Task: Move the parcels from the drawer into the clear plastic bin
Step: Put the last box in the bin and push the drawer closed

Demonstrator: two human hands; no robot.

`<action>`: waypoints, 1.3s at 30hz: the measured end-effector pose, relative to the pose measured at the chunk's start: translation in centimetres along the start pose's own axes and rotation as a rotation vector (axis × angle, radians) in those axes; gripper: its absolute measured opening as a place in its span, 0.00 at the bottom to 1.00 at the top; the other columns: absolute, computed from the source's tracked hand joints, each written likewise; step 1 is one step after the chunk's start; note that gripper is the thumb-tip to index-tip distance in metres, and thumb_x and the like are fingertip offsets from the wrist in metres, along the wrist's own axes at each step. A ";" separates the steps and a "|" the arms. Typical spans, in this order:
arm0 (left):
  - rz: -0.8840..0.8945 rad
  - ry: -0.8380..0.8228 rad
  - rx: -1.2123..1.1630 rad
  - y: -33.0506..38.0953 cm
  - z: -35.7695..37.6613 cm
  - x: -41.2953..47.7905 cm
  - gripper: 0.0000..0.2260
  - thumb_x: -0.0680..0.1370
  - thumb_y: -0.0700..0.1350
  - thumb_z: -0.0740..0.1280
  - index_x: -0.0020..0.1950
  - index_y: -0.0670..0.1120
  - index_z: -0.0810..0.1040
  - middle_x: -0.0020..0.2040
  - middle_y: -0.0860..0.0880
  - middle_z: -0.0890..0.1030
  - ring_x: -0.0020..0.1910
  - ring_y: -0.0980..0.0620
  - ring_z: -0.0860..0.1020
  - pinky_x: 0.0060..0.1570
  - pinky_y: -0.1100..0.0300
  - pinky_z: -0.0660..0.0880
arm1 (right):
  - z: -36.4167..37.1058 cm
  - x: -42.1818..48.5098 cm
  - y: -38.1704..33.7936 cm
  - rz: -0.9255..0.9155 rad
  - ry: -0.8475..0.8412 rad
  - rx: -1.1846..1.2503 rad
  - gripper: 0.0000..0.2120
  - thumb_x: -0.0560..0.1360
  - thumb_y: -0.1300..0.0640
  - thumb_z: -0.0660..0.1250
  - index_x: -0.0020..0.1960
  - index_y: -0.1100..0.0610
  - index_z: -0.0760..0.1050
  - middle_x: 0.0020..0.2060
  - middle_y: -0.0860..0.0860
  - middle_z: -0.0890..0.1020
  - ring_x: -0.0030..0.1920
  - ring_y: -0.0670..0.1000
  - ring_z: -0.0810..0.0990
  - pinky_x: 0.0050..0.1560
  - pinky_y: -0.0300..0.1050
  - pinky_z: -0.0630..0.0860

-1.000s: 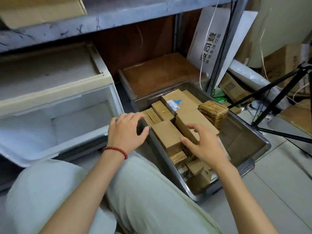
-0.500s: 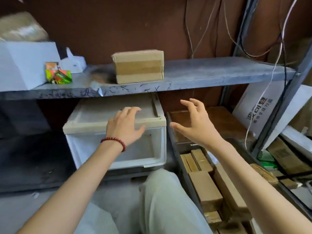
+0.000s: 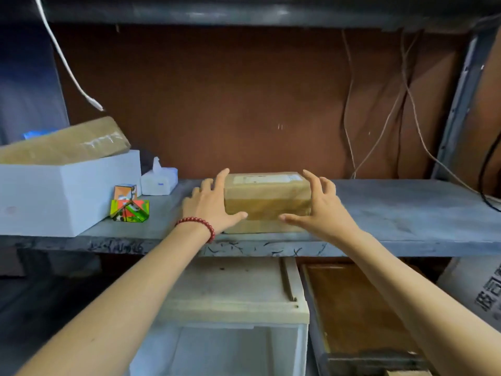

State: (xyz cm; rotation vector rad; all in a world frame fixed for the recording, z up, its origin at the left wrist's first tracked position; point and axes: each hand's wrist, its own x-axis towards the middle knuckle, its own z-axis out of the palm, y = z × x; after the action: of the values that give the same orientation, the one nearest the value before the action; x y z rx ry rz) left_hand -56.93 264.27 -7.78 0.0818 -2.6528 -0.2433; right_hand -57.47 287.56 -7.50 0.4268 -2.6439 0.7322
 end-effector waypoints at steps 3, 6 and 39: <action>0.006 -0.035 -0.035 -0.6 0.3 1.8 0.47 0.66 0.72 0.66 0.76 0.59 0.44 0.73 0.45 0.63 0.68 0.42 0.68 0.59 0.45 0.73 | 0.2 2.7 -0.1 0.071 -0.004 0.023 0.57 0.62 0.33 0.73 0.78 0.46 0.41 0.76 0.57 0.51 0.69 0.62 0.68 0.66 0.60 0.69; 0.016 -0.047 -0.097 -0.4 1.0 2.3 0.42 0.64 0.72 0.67 0.73 0.60 0.54 0.67 0.47 0.72 0.62 0.44 0.74 0.53 0.50 0.76 | 0.5 4.1 -0.1 0.115 -0.046 0.031 0.53 0.64 0.34 0.73 0.77 0.50 0.48 0.73 0.58 0.62 0.69 0.59 0.68 0.65 0.55 0.68; -0.091 0.243 -0.435 -11.3 -2.9 -30.7 0.37 0.60 0.64 0.76 0.65 0.64 0.63 0.60 0.63 0.70 0.56 0.59 0.73 0.56 0.58 0.71 | 8.5 -22.5 -7.0 0.104 -0.310 0.868 0.37 0.62 0.34 0.72 0.67 0.44 0.67 0.65 0.45 0.70 0.59 0.44 0.76 0.55 0.46 0.76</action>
State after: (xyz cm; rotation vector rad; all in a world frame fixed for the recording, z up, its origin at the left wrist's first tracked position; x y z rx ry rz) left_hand -28.19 255.79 -21.17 0.0842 -2.3021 -0.7805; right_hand -37.07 281.49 -20.64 0.6608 -2.4848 1.9862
